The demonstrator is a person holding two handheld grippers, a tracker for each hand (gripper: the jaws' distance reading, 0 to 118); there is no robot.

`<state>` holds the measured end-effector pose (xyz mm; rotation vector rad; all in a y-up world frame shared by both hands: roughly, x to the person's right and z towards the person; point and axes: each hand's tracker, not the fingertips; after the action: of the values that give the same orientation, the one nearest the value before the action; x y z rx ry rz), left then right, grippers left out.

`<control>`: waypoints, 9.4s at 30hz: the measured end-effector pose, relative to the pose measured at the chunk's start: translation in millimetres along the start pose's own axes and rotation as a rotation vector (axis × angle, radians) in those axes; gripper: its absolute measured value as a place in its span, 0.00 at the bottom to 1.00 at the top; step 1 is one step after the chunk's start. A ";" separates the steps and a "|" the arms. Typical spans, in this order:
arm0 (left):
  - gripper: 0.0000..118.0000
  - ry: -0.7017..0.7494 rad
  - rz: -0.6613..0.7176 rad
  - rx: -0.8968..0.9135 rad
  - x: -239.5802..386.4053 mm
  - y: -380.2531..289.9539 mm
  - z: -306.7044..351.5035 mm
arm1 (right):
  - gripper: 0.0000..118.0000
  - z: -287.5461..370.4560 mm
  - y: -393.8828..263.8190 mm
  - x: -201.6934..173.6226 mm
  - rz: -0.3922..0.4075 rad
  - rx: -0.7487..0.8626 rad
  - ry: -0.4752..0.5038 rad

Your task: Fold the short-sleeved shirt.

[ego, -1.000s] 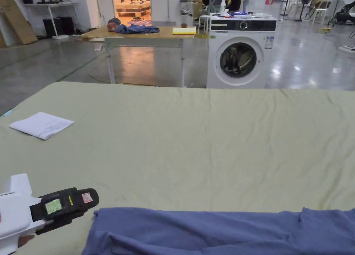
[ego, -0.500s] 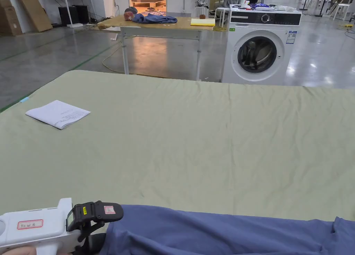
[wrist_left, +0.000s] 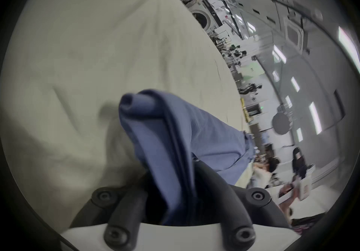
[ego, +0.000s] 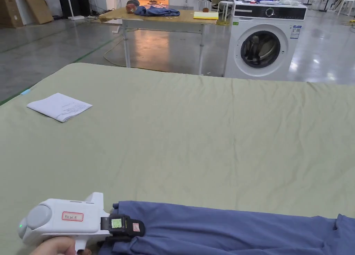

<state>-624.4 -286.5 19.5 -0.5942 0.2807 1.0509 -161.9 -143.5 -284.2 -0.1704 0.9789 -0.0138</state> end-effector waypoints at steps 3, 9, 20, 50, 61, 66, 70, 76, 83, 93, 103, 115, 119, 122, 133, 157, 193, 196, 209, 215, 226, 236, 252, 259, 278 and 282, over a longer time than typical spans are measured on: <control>0.00 0.059 -0.113 0.048 28.9 3.7 34.2 | 0.00 -0.8 0.8 -0.2 0.001 0.000 0.005; 0.00 0.472 -0.333 0.103 75.4 12.4 119.7 | 0.00 9.6 2.8 1.8 -0.017 0.029 0.043; 0.00 0.225 -0.266 -0.033 181.9 -2.6 12.2 | 0.00 34.0 2.4 19.0 -0.035 0.040 0.037; 0.00 0.239 -0.461 -0.194 201.9 -79.4 -150.9 | 0.00 41.1 -10.9 34.9 -0.068 -0.034 0.014; 0.00 -0.185 -0.335 -0.082 198.8 -76.7 -66.4 | 0.00 39.8 -3.1 27.9 -0.049 -0.035 0.026; 0.57 -0.191 -0.236 -0.013 130.7 -40.7 22.2 | 0.00 38.4 3.9 21.1 -0.046 -0.034 0.043; 0.94 -0.201 -0.059 0.033 75.0 -30.3 71.7 | 0.00 33.3 4.6 13.0 -0.033 -0.048 0.058; 0.94 -0.254 0.267 0.009 -5.7 -36.1 56.3 | 0.00 26.8 2.5 1.0 -0.016 -0.070 0.072; 0.94 -0.484 0.292 -0.104 -2.5 -29.2 -36.9 | 0.00 26.4 3.4 -7.7 -0.020 -0.089 0.085; 0.02 -0.060 0.073 -0.138 -8.7 -35.8 -58.5 | 0.00 26.2 3.9 -1.5 -0.030 -0.091 0.058; 0.01 0.359 -0.374 -0.014 112.4 -16.7 34.1 | 0.00 36.8 10.8 11.1 -0.002 -0.055 0.070; 0.01 0.370 -0.290 -0.006 183.6 -31.2 23.5 | 0.00 49.8 -1.2 24.6 -0.089 -0.063 0.074; 0.12 0.181 -0.232 -0.078 213.9 -37.0 -45.8 | 0.00 56.1 2.8 30.4 -0.095 -0.063 0.059; 0.68 0.086 -0.167 -0.168 223.6 -44.1 -96.5 | 0.00 59.2 1.9 37.7 -0.105 -0.064 0.041; 0.67 0.107 -0.425 -0.001 231.2 -56.3 -47.1 | 0.00 58.7 -3.2 47.2 -0.136 -0.086 0.023; 0.00 -0.121 -0.399 -0.096 225.5 -113.3 -137.8 | 0.00 45.7 -6.2 43.8 -0.172 -0.119 0.089; 0.00 0.544 -0.677 0.969 207.4 -165.2 78.9 | 0.00 40.4 23.7 -5.0 -0.084 0.072 -0.032; 0.00 0.538 -0.689 0.950 206.1 -166.7 82.3 | 0.00 -6.9 27.3 -18.8 -0.099 -0.227 0.175; 0.04 0.423 -0.519 0.696 162.6 -137.2 94.2 | 0.00 -136.4 -111.0 -45.9 -0.050 -0.898 0.232; 0.82 -0.023 -0.146 0.261 91.5 -63.5 63.7 | 0.00 -136.4 -104.0 -53.3 -0.004 -0.901 0.233; 0.82 -0.466 0.179 -0.185 16.7 -18.0 -73.1 | 0.00 -131.4 -106.7 -46.8 -0.094 -0.891 0.215; 0.08 -0.203 0.053 -0.169 10.7 -34.8 -103.0 | 0.00 -128.1 -108.6 -42.4 -0.142 -0.876 0.220; 0.07 0.263 -0.278 -0.017 32.8 63.1 132.1 | 0.00 -53.1 -34.1 -43.1 -0.114 -0.741 0.264; 0.07 0.534 -0.283 -0.057 -38.7 106.9 209.3 | 0.00 -58.4 -18.6 -33.4 -0.109 -0.684 0.212; 0.63 0.651 -0.310 0.187 9.6 45.7 195.9 | 0.00 -63.4 -5.2 -46.2 -0.075 -0.660 0.209; 0.02 0.503 -0.364 0.238 74.4 -1.4 146.6 | 0.00 -56.8 4.8 -41.5 -0.078 -0.650 0.214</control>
<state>-596.2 -147.4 102.4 -0.6582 0.6994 0.4956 -232.4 -143.0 -281.8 -0.8178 1.1645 0.2208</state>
